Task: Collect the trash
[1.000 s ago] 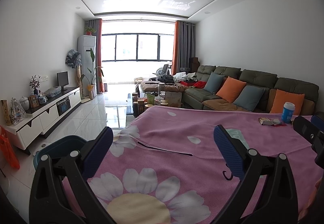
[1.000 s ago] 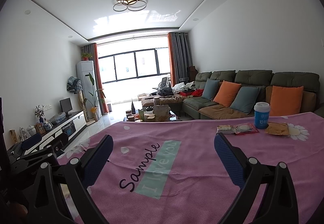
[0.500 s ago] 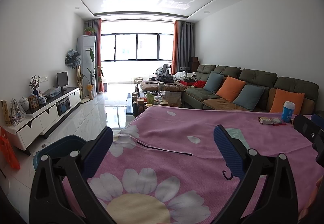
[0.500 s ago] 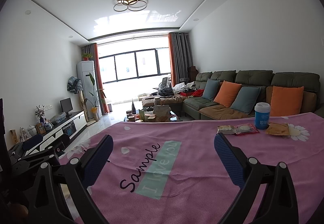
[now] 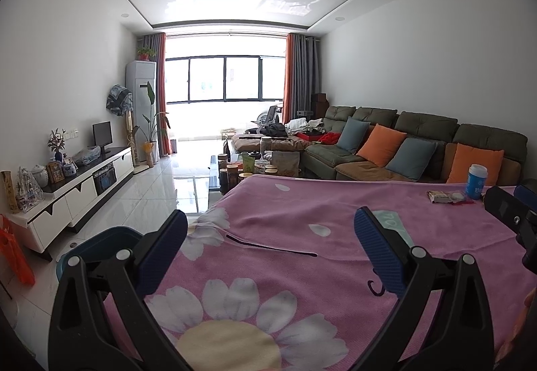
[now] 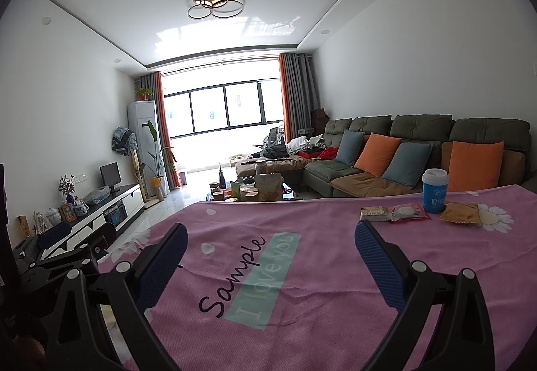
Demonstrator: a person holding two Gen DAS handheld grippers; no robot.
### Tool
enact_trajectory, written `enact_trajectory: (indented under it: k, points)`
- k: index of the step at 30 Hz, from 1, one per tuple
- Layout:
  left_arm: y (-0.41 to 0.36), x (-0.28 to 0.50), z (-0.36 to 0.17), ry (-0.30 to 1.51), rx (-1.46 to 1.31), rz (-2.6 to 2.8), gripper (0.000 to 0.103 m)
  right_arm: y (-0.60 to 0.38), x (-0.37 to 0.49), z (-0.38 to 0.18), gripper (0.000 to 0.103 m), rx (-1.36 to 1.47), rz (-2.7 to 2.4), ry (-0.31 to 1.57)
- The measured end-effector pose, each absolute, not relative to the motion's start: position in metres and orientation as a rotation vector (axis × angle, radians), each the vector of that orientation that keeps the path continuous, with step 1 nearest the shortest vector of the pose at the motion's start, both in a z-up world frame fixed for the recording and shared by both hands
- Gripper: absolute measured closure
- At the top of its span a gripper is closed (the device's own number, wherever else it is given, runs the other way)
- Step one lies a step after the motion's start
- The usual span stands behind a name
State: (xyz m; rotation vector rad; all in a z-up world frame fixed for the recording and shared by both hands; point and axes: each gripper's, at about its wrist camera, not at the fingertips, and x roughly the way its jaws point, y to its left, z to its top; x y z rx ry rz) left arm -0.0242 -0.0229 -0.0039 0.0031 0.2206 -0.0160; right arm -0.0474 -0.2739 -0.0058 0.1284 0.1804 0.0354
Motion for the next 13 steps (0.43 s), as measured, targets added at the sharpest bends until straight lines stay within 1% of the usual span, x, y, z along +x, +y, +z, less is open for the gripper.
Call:
enact_trajectory:
  k: [5,9,13]
  points:
    - [-0.026,-0.022,-0.003,0.249,0.018,-0.050,0.006,-0.274,-0.047,-0.006,0.007,0.126,0.035,0.182]
    - [-0.025,-0.001,-0.006,0.377,0.007,-0.099,0.005,-0.276,-0.043,-0.006,0.007,0.129,0.029,0.214]
    - [-0.031,0.036,-0.014,0.526,0.055,-0.131,0.005,-0.294,-0.027,-0.008,0.007,0.136,-0.013,0.309]
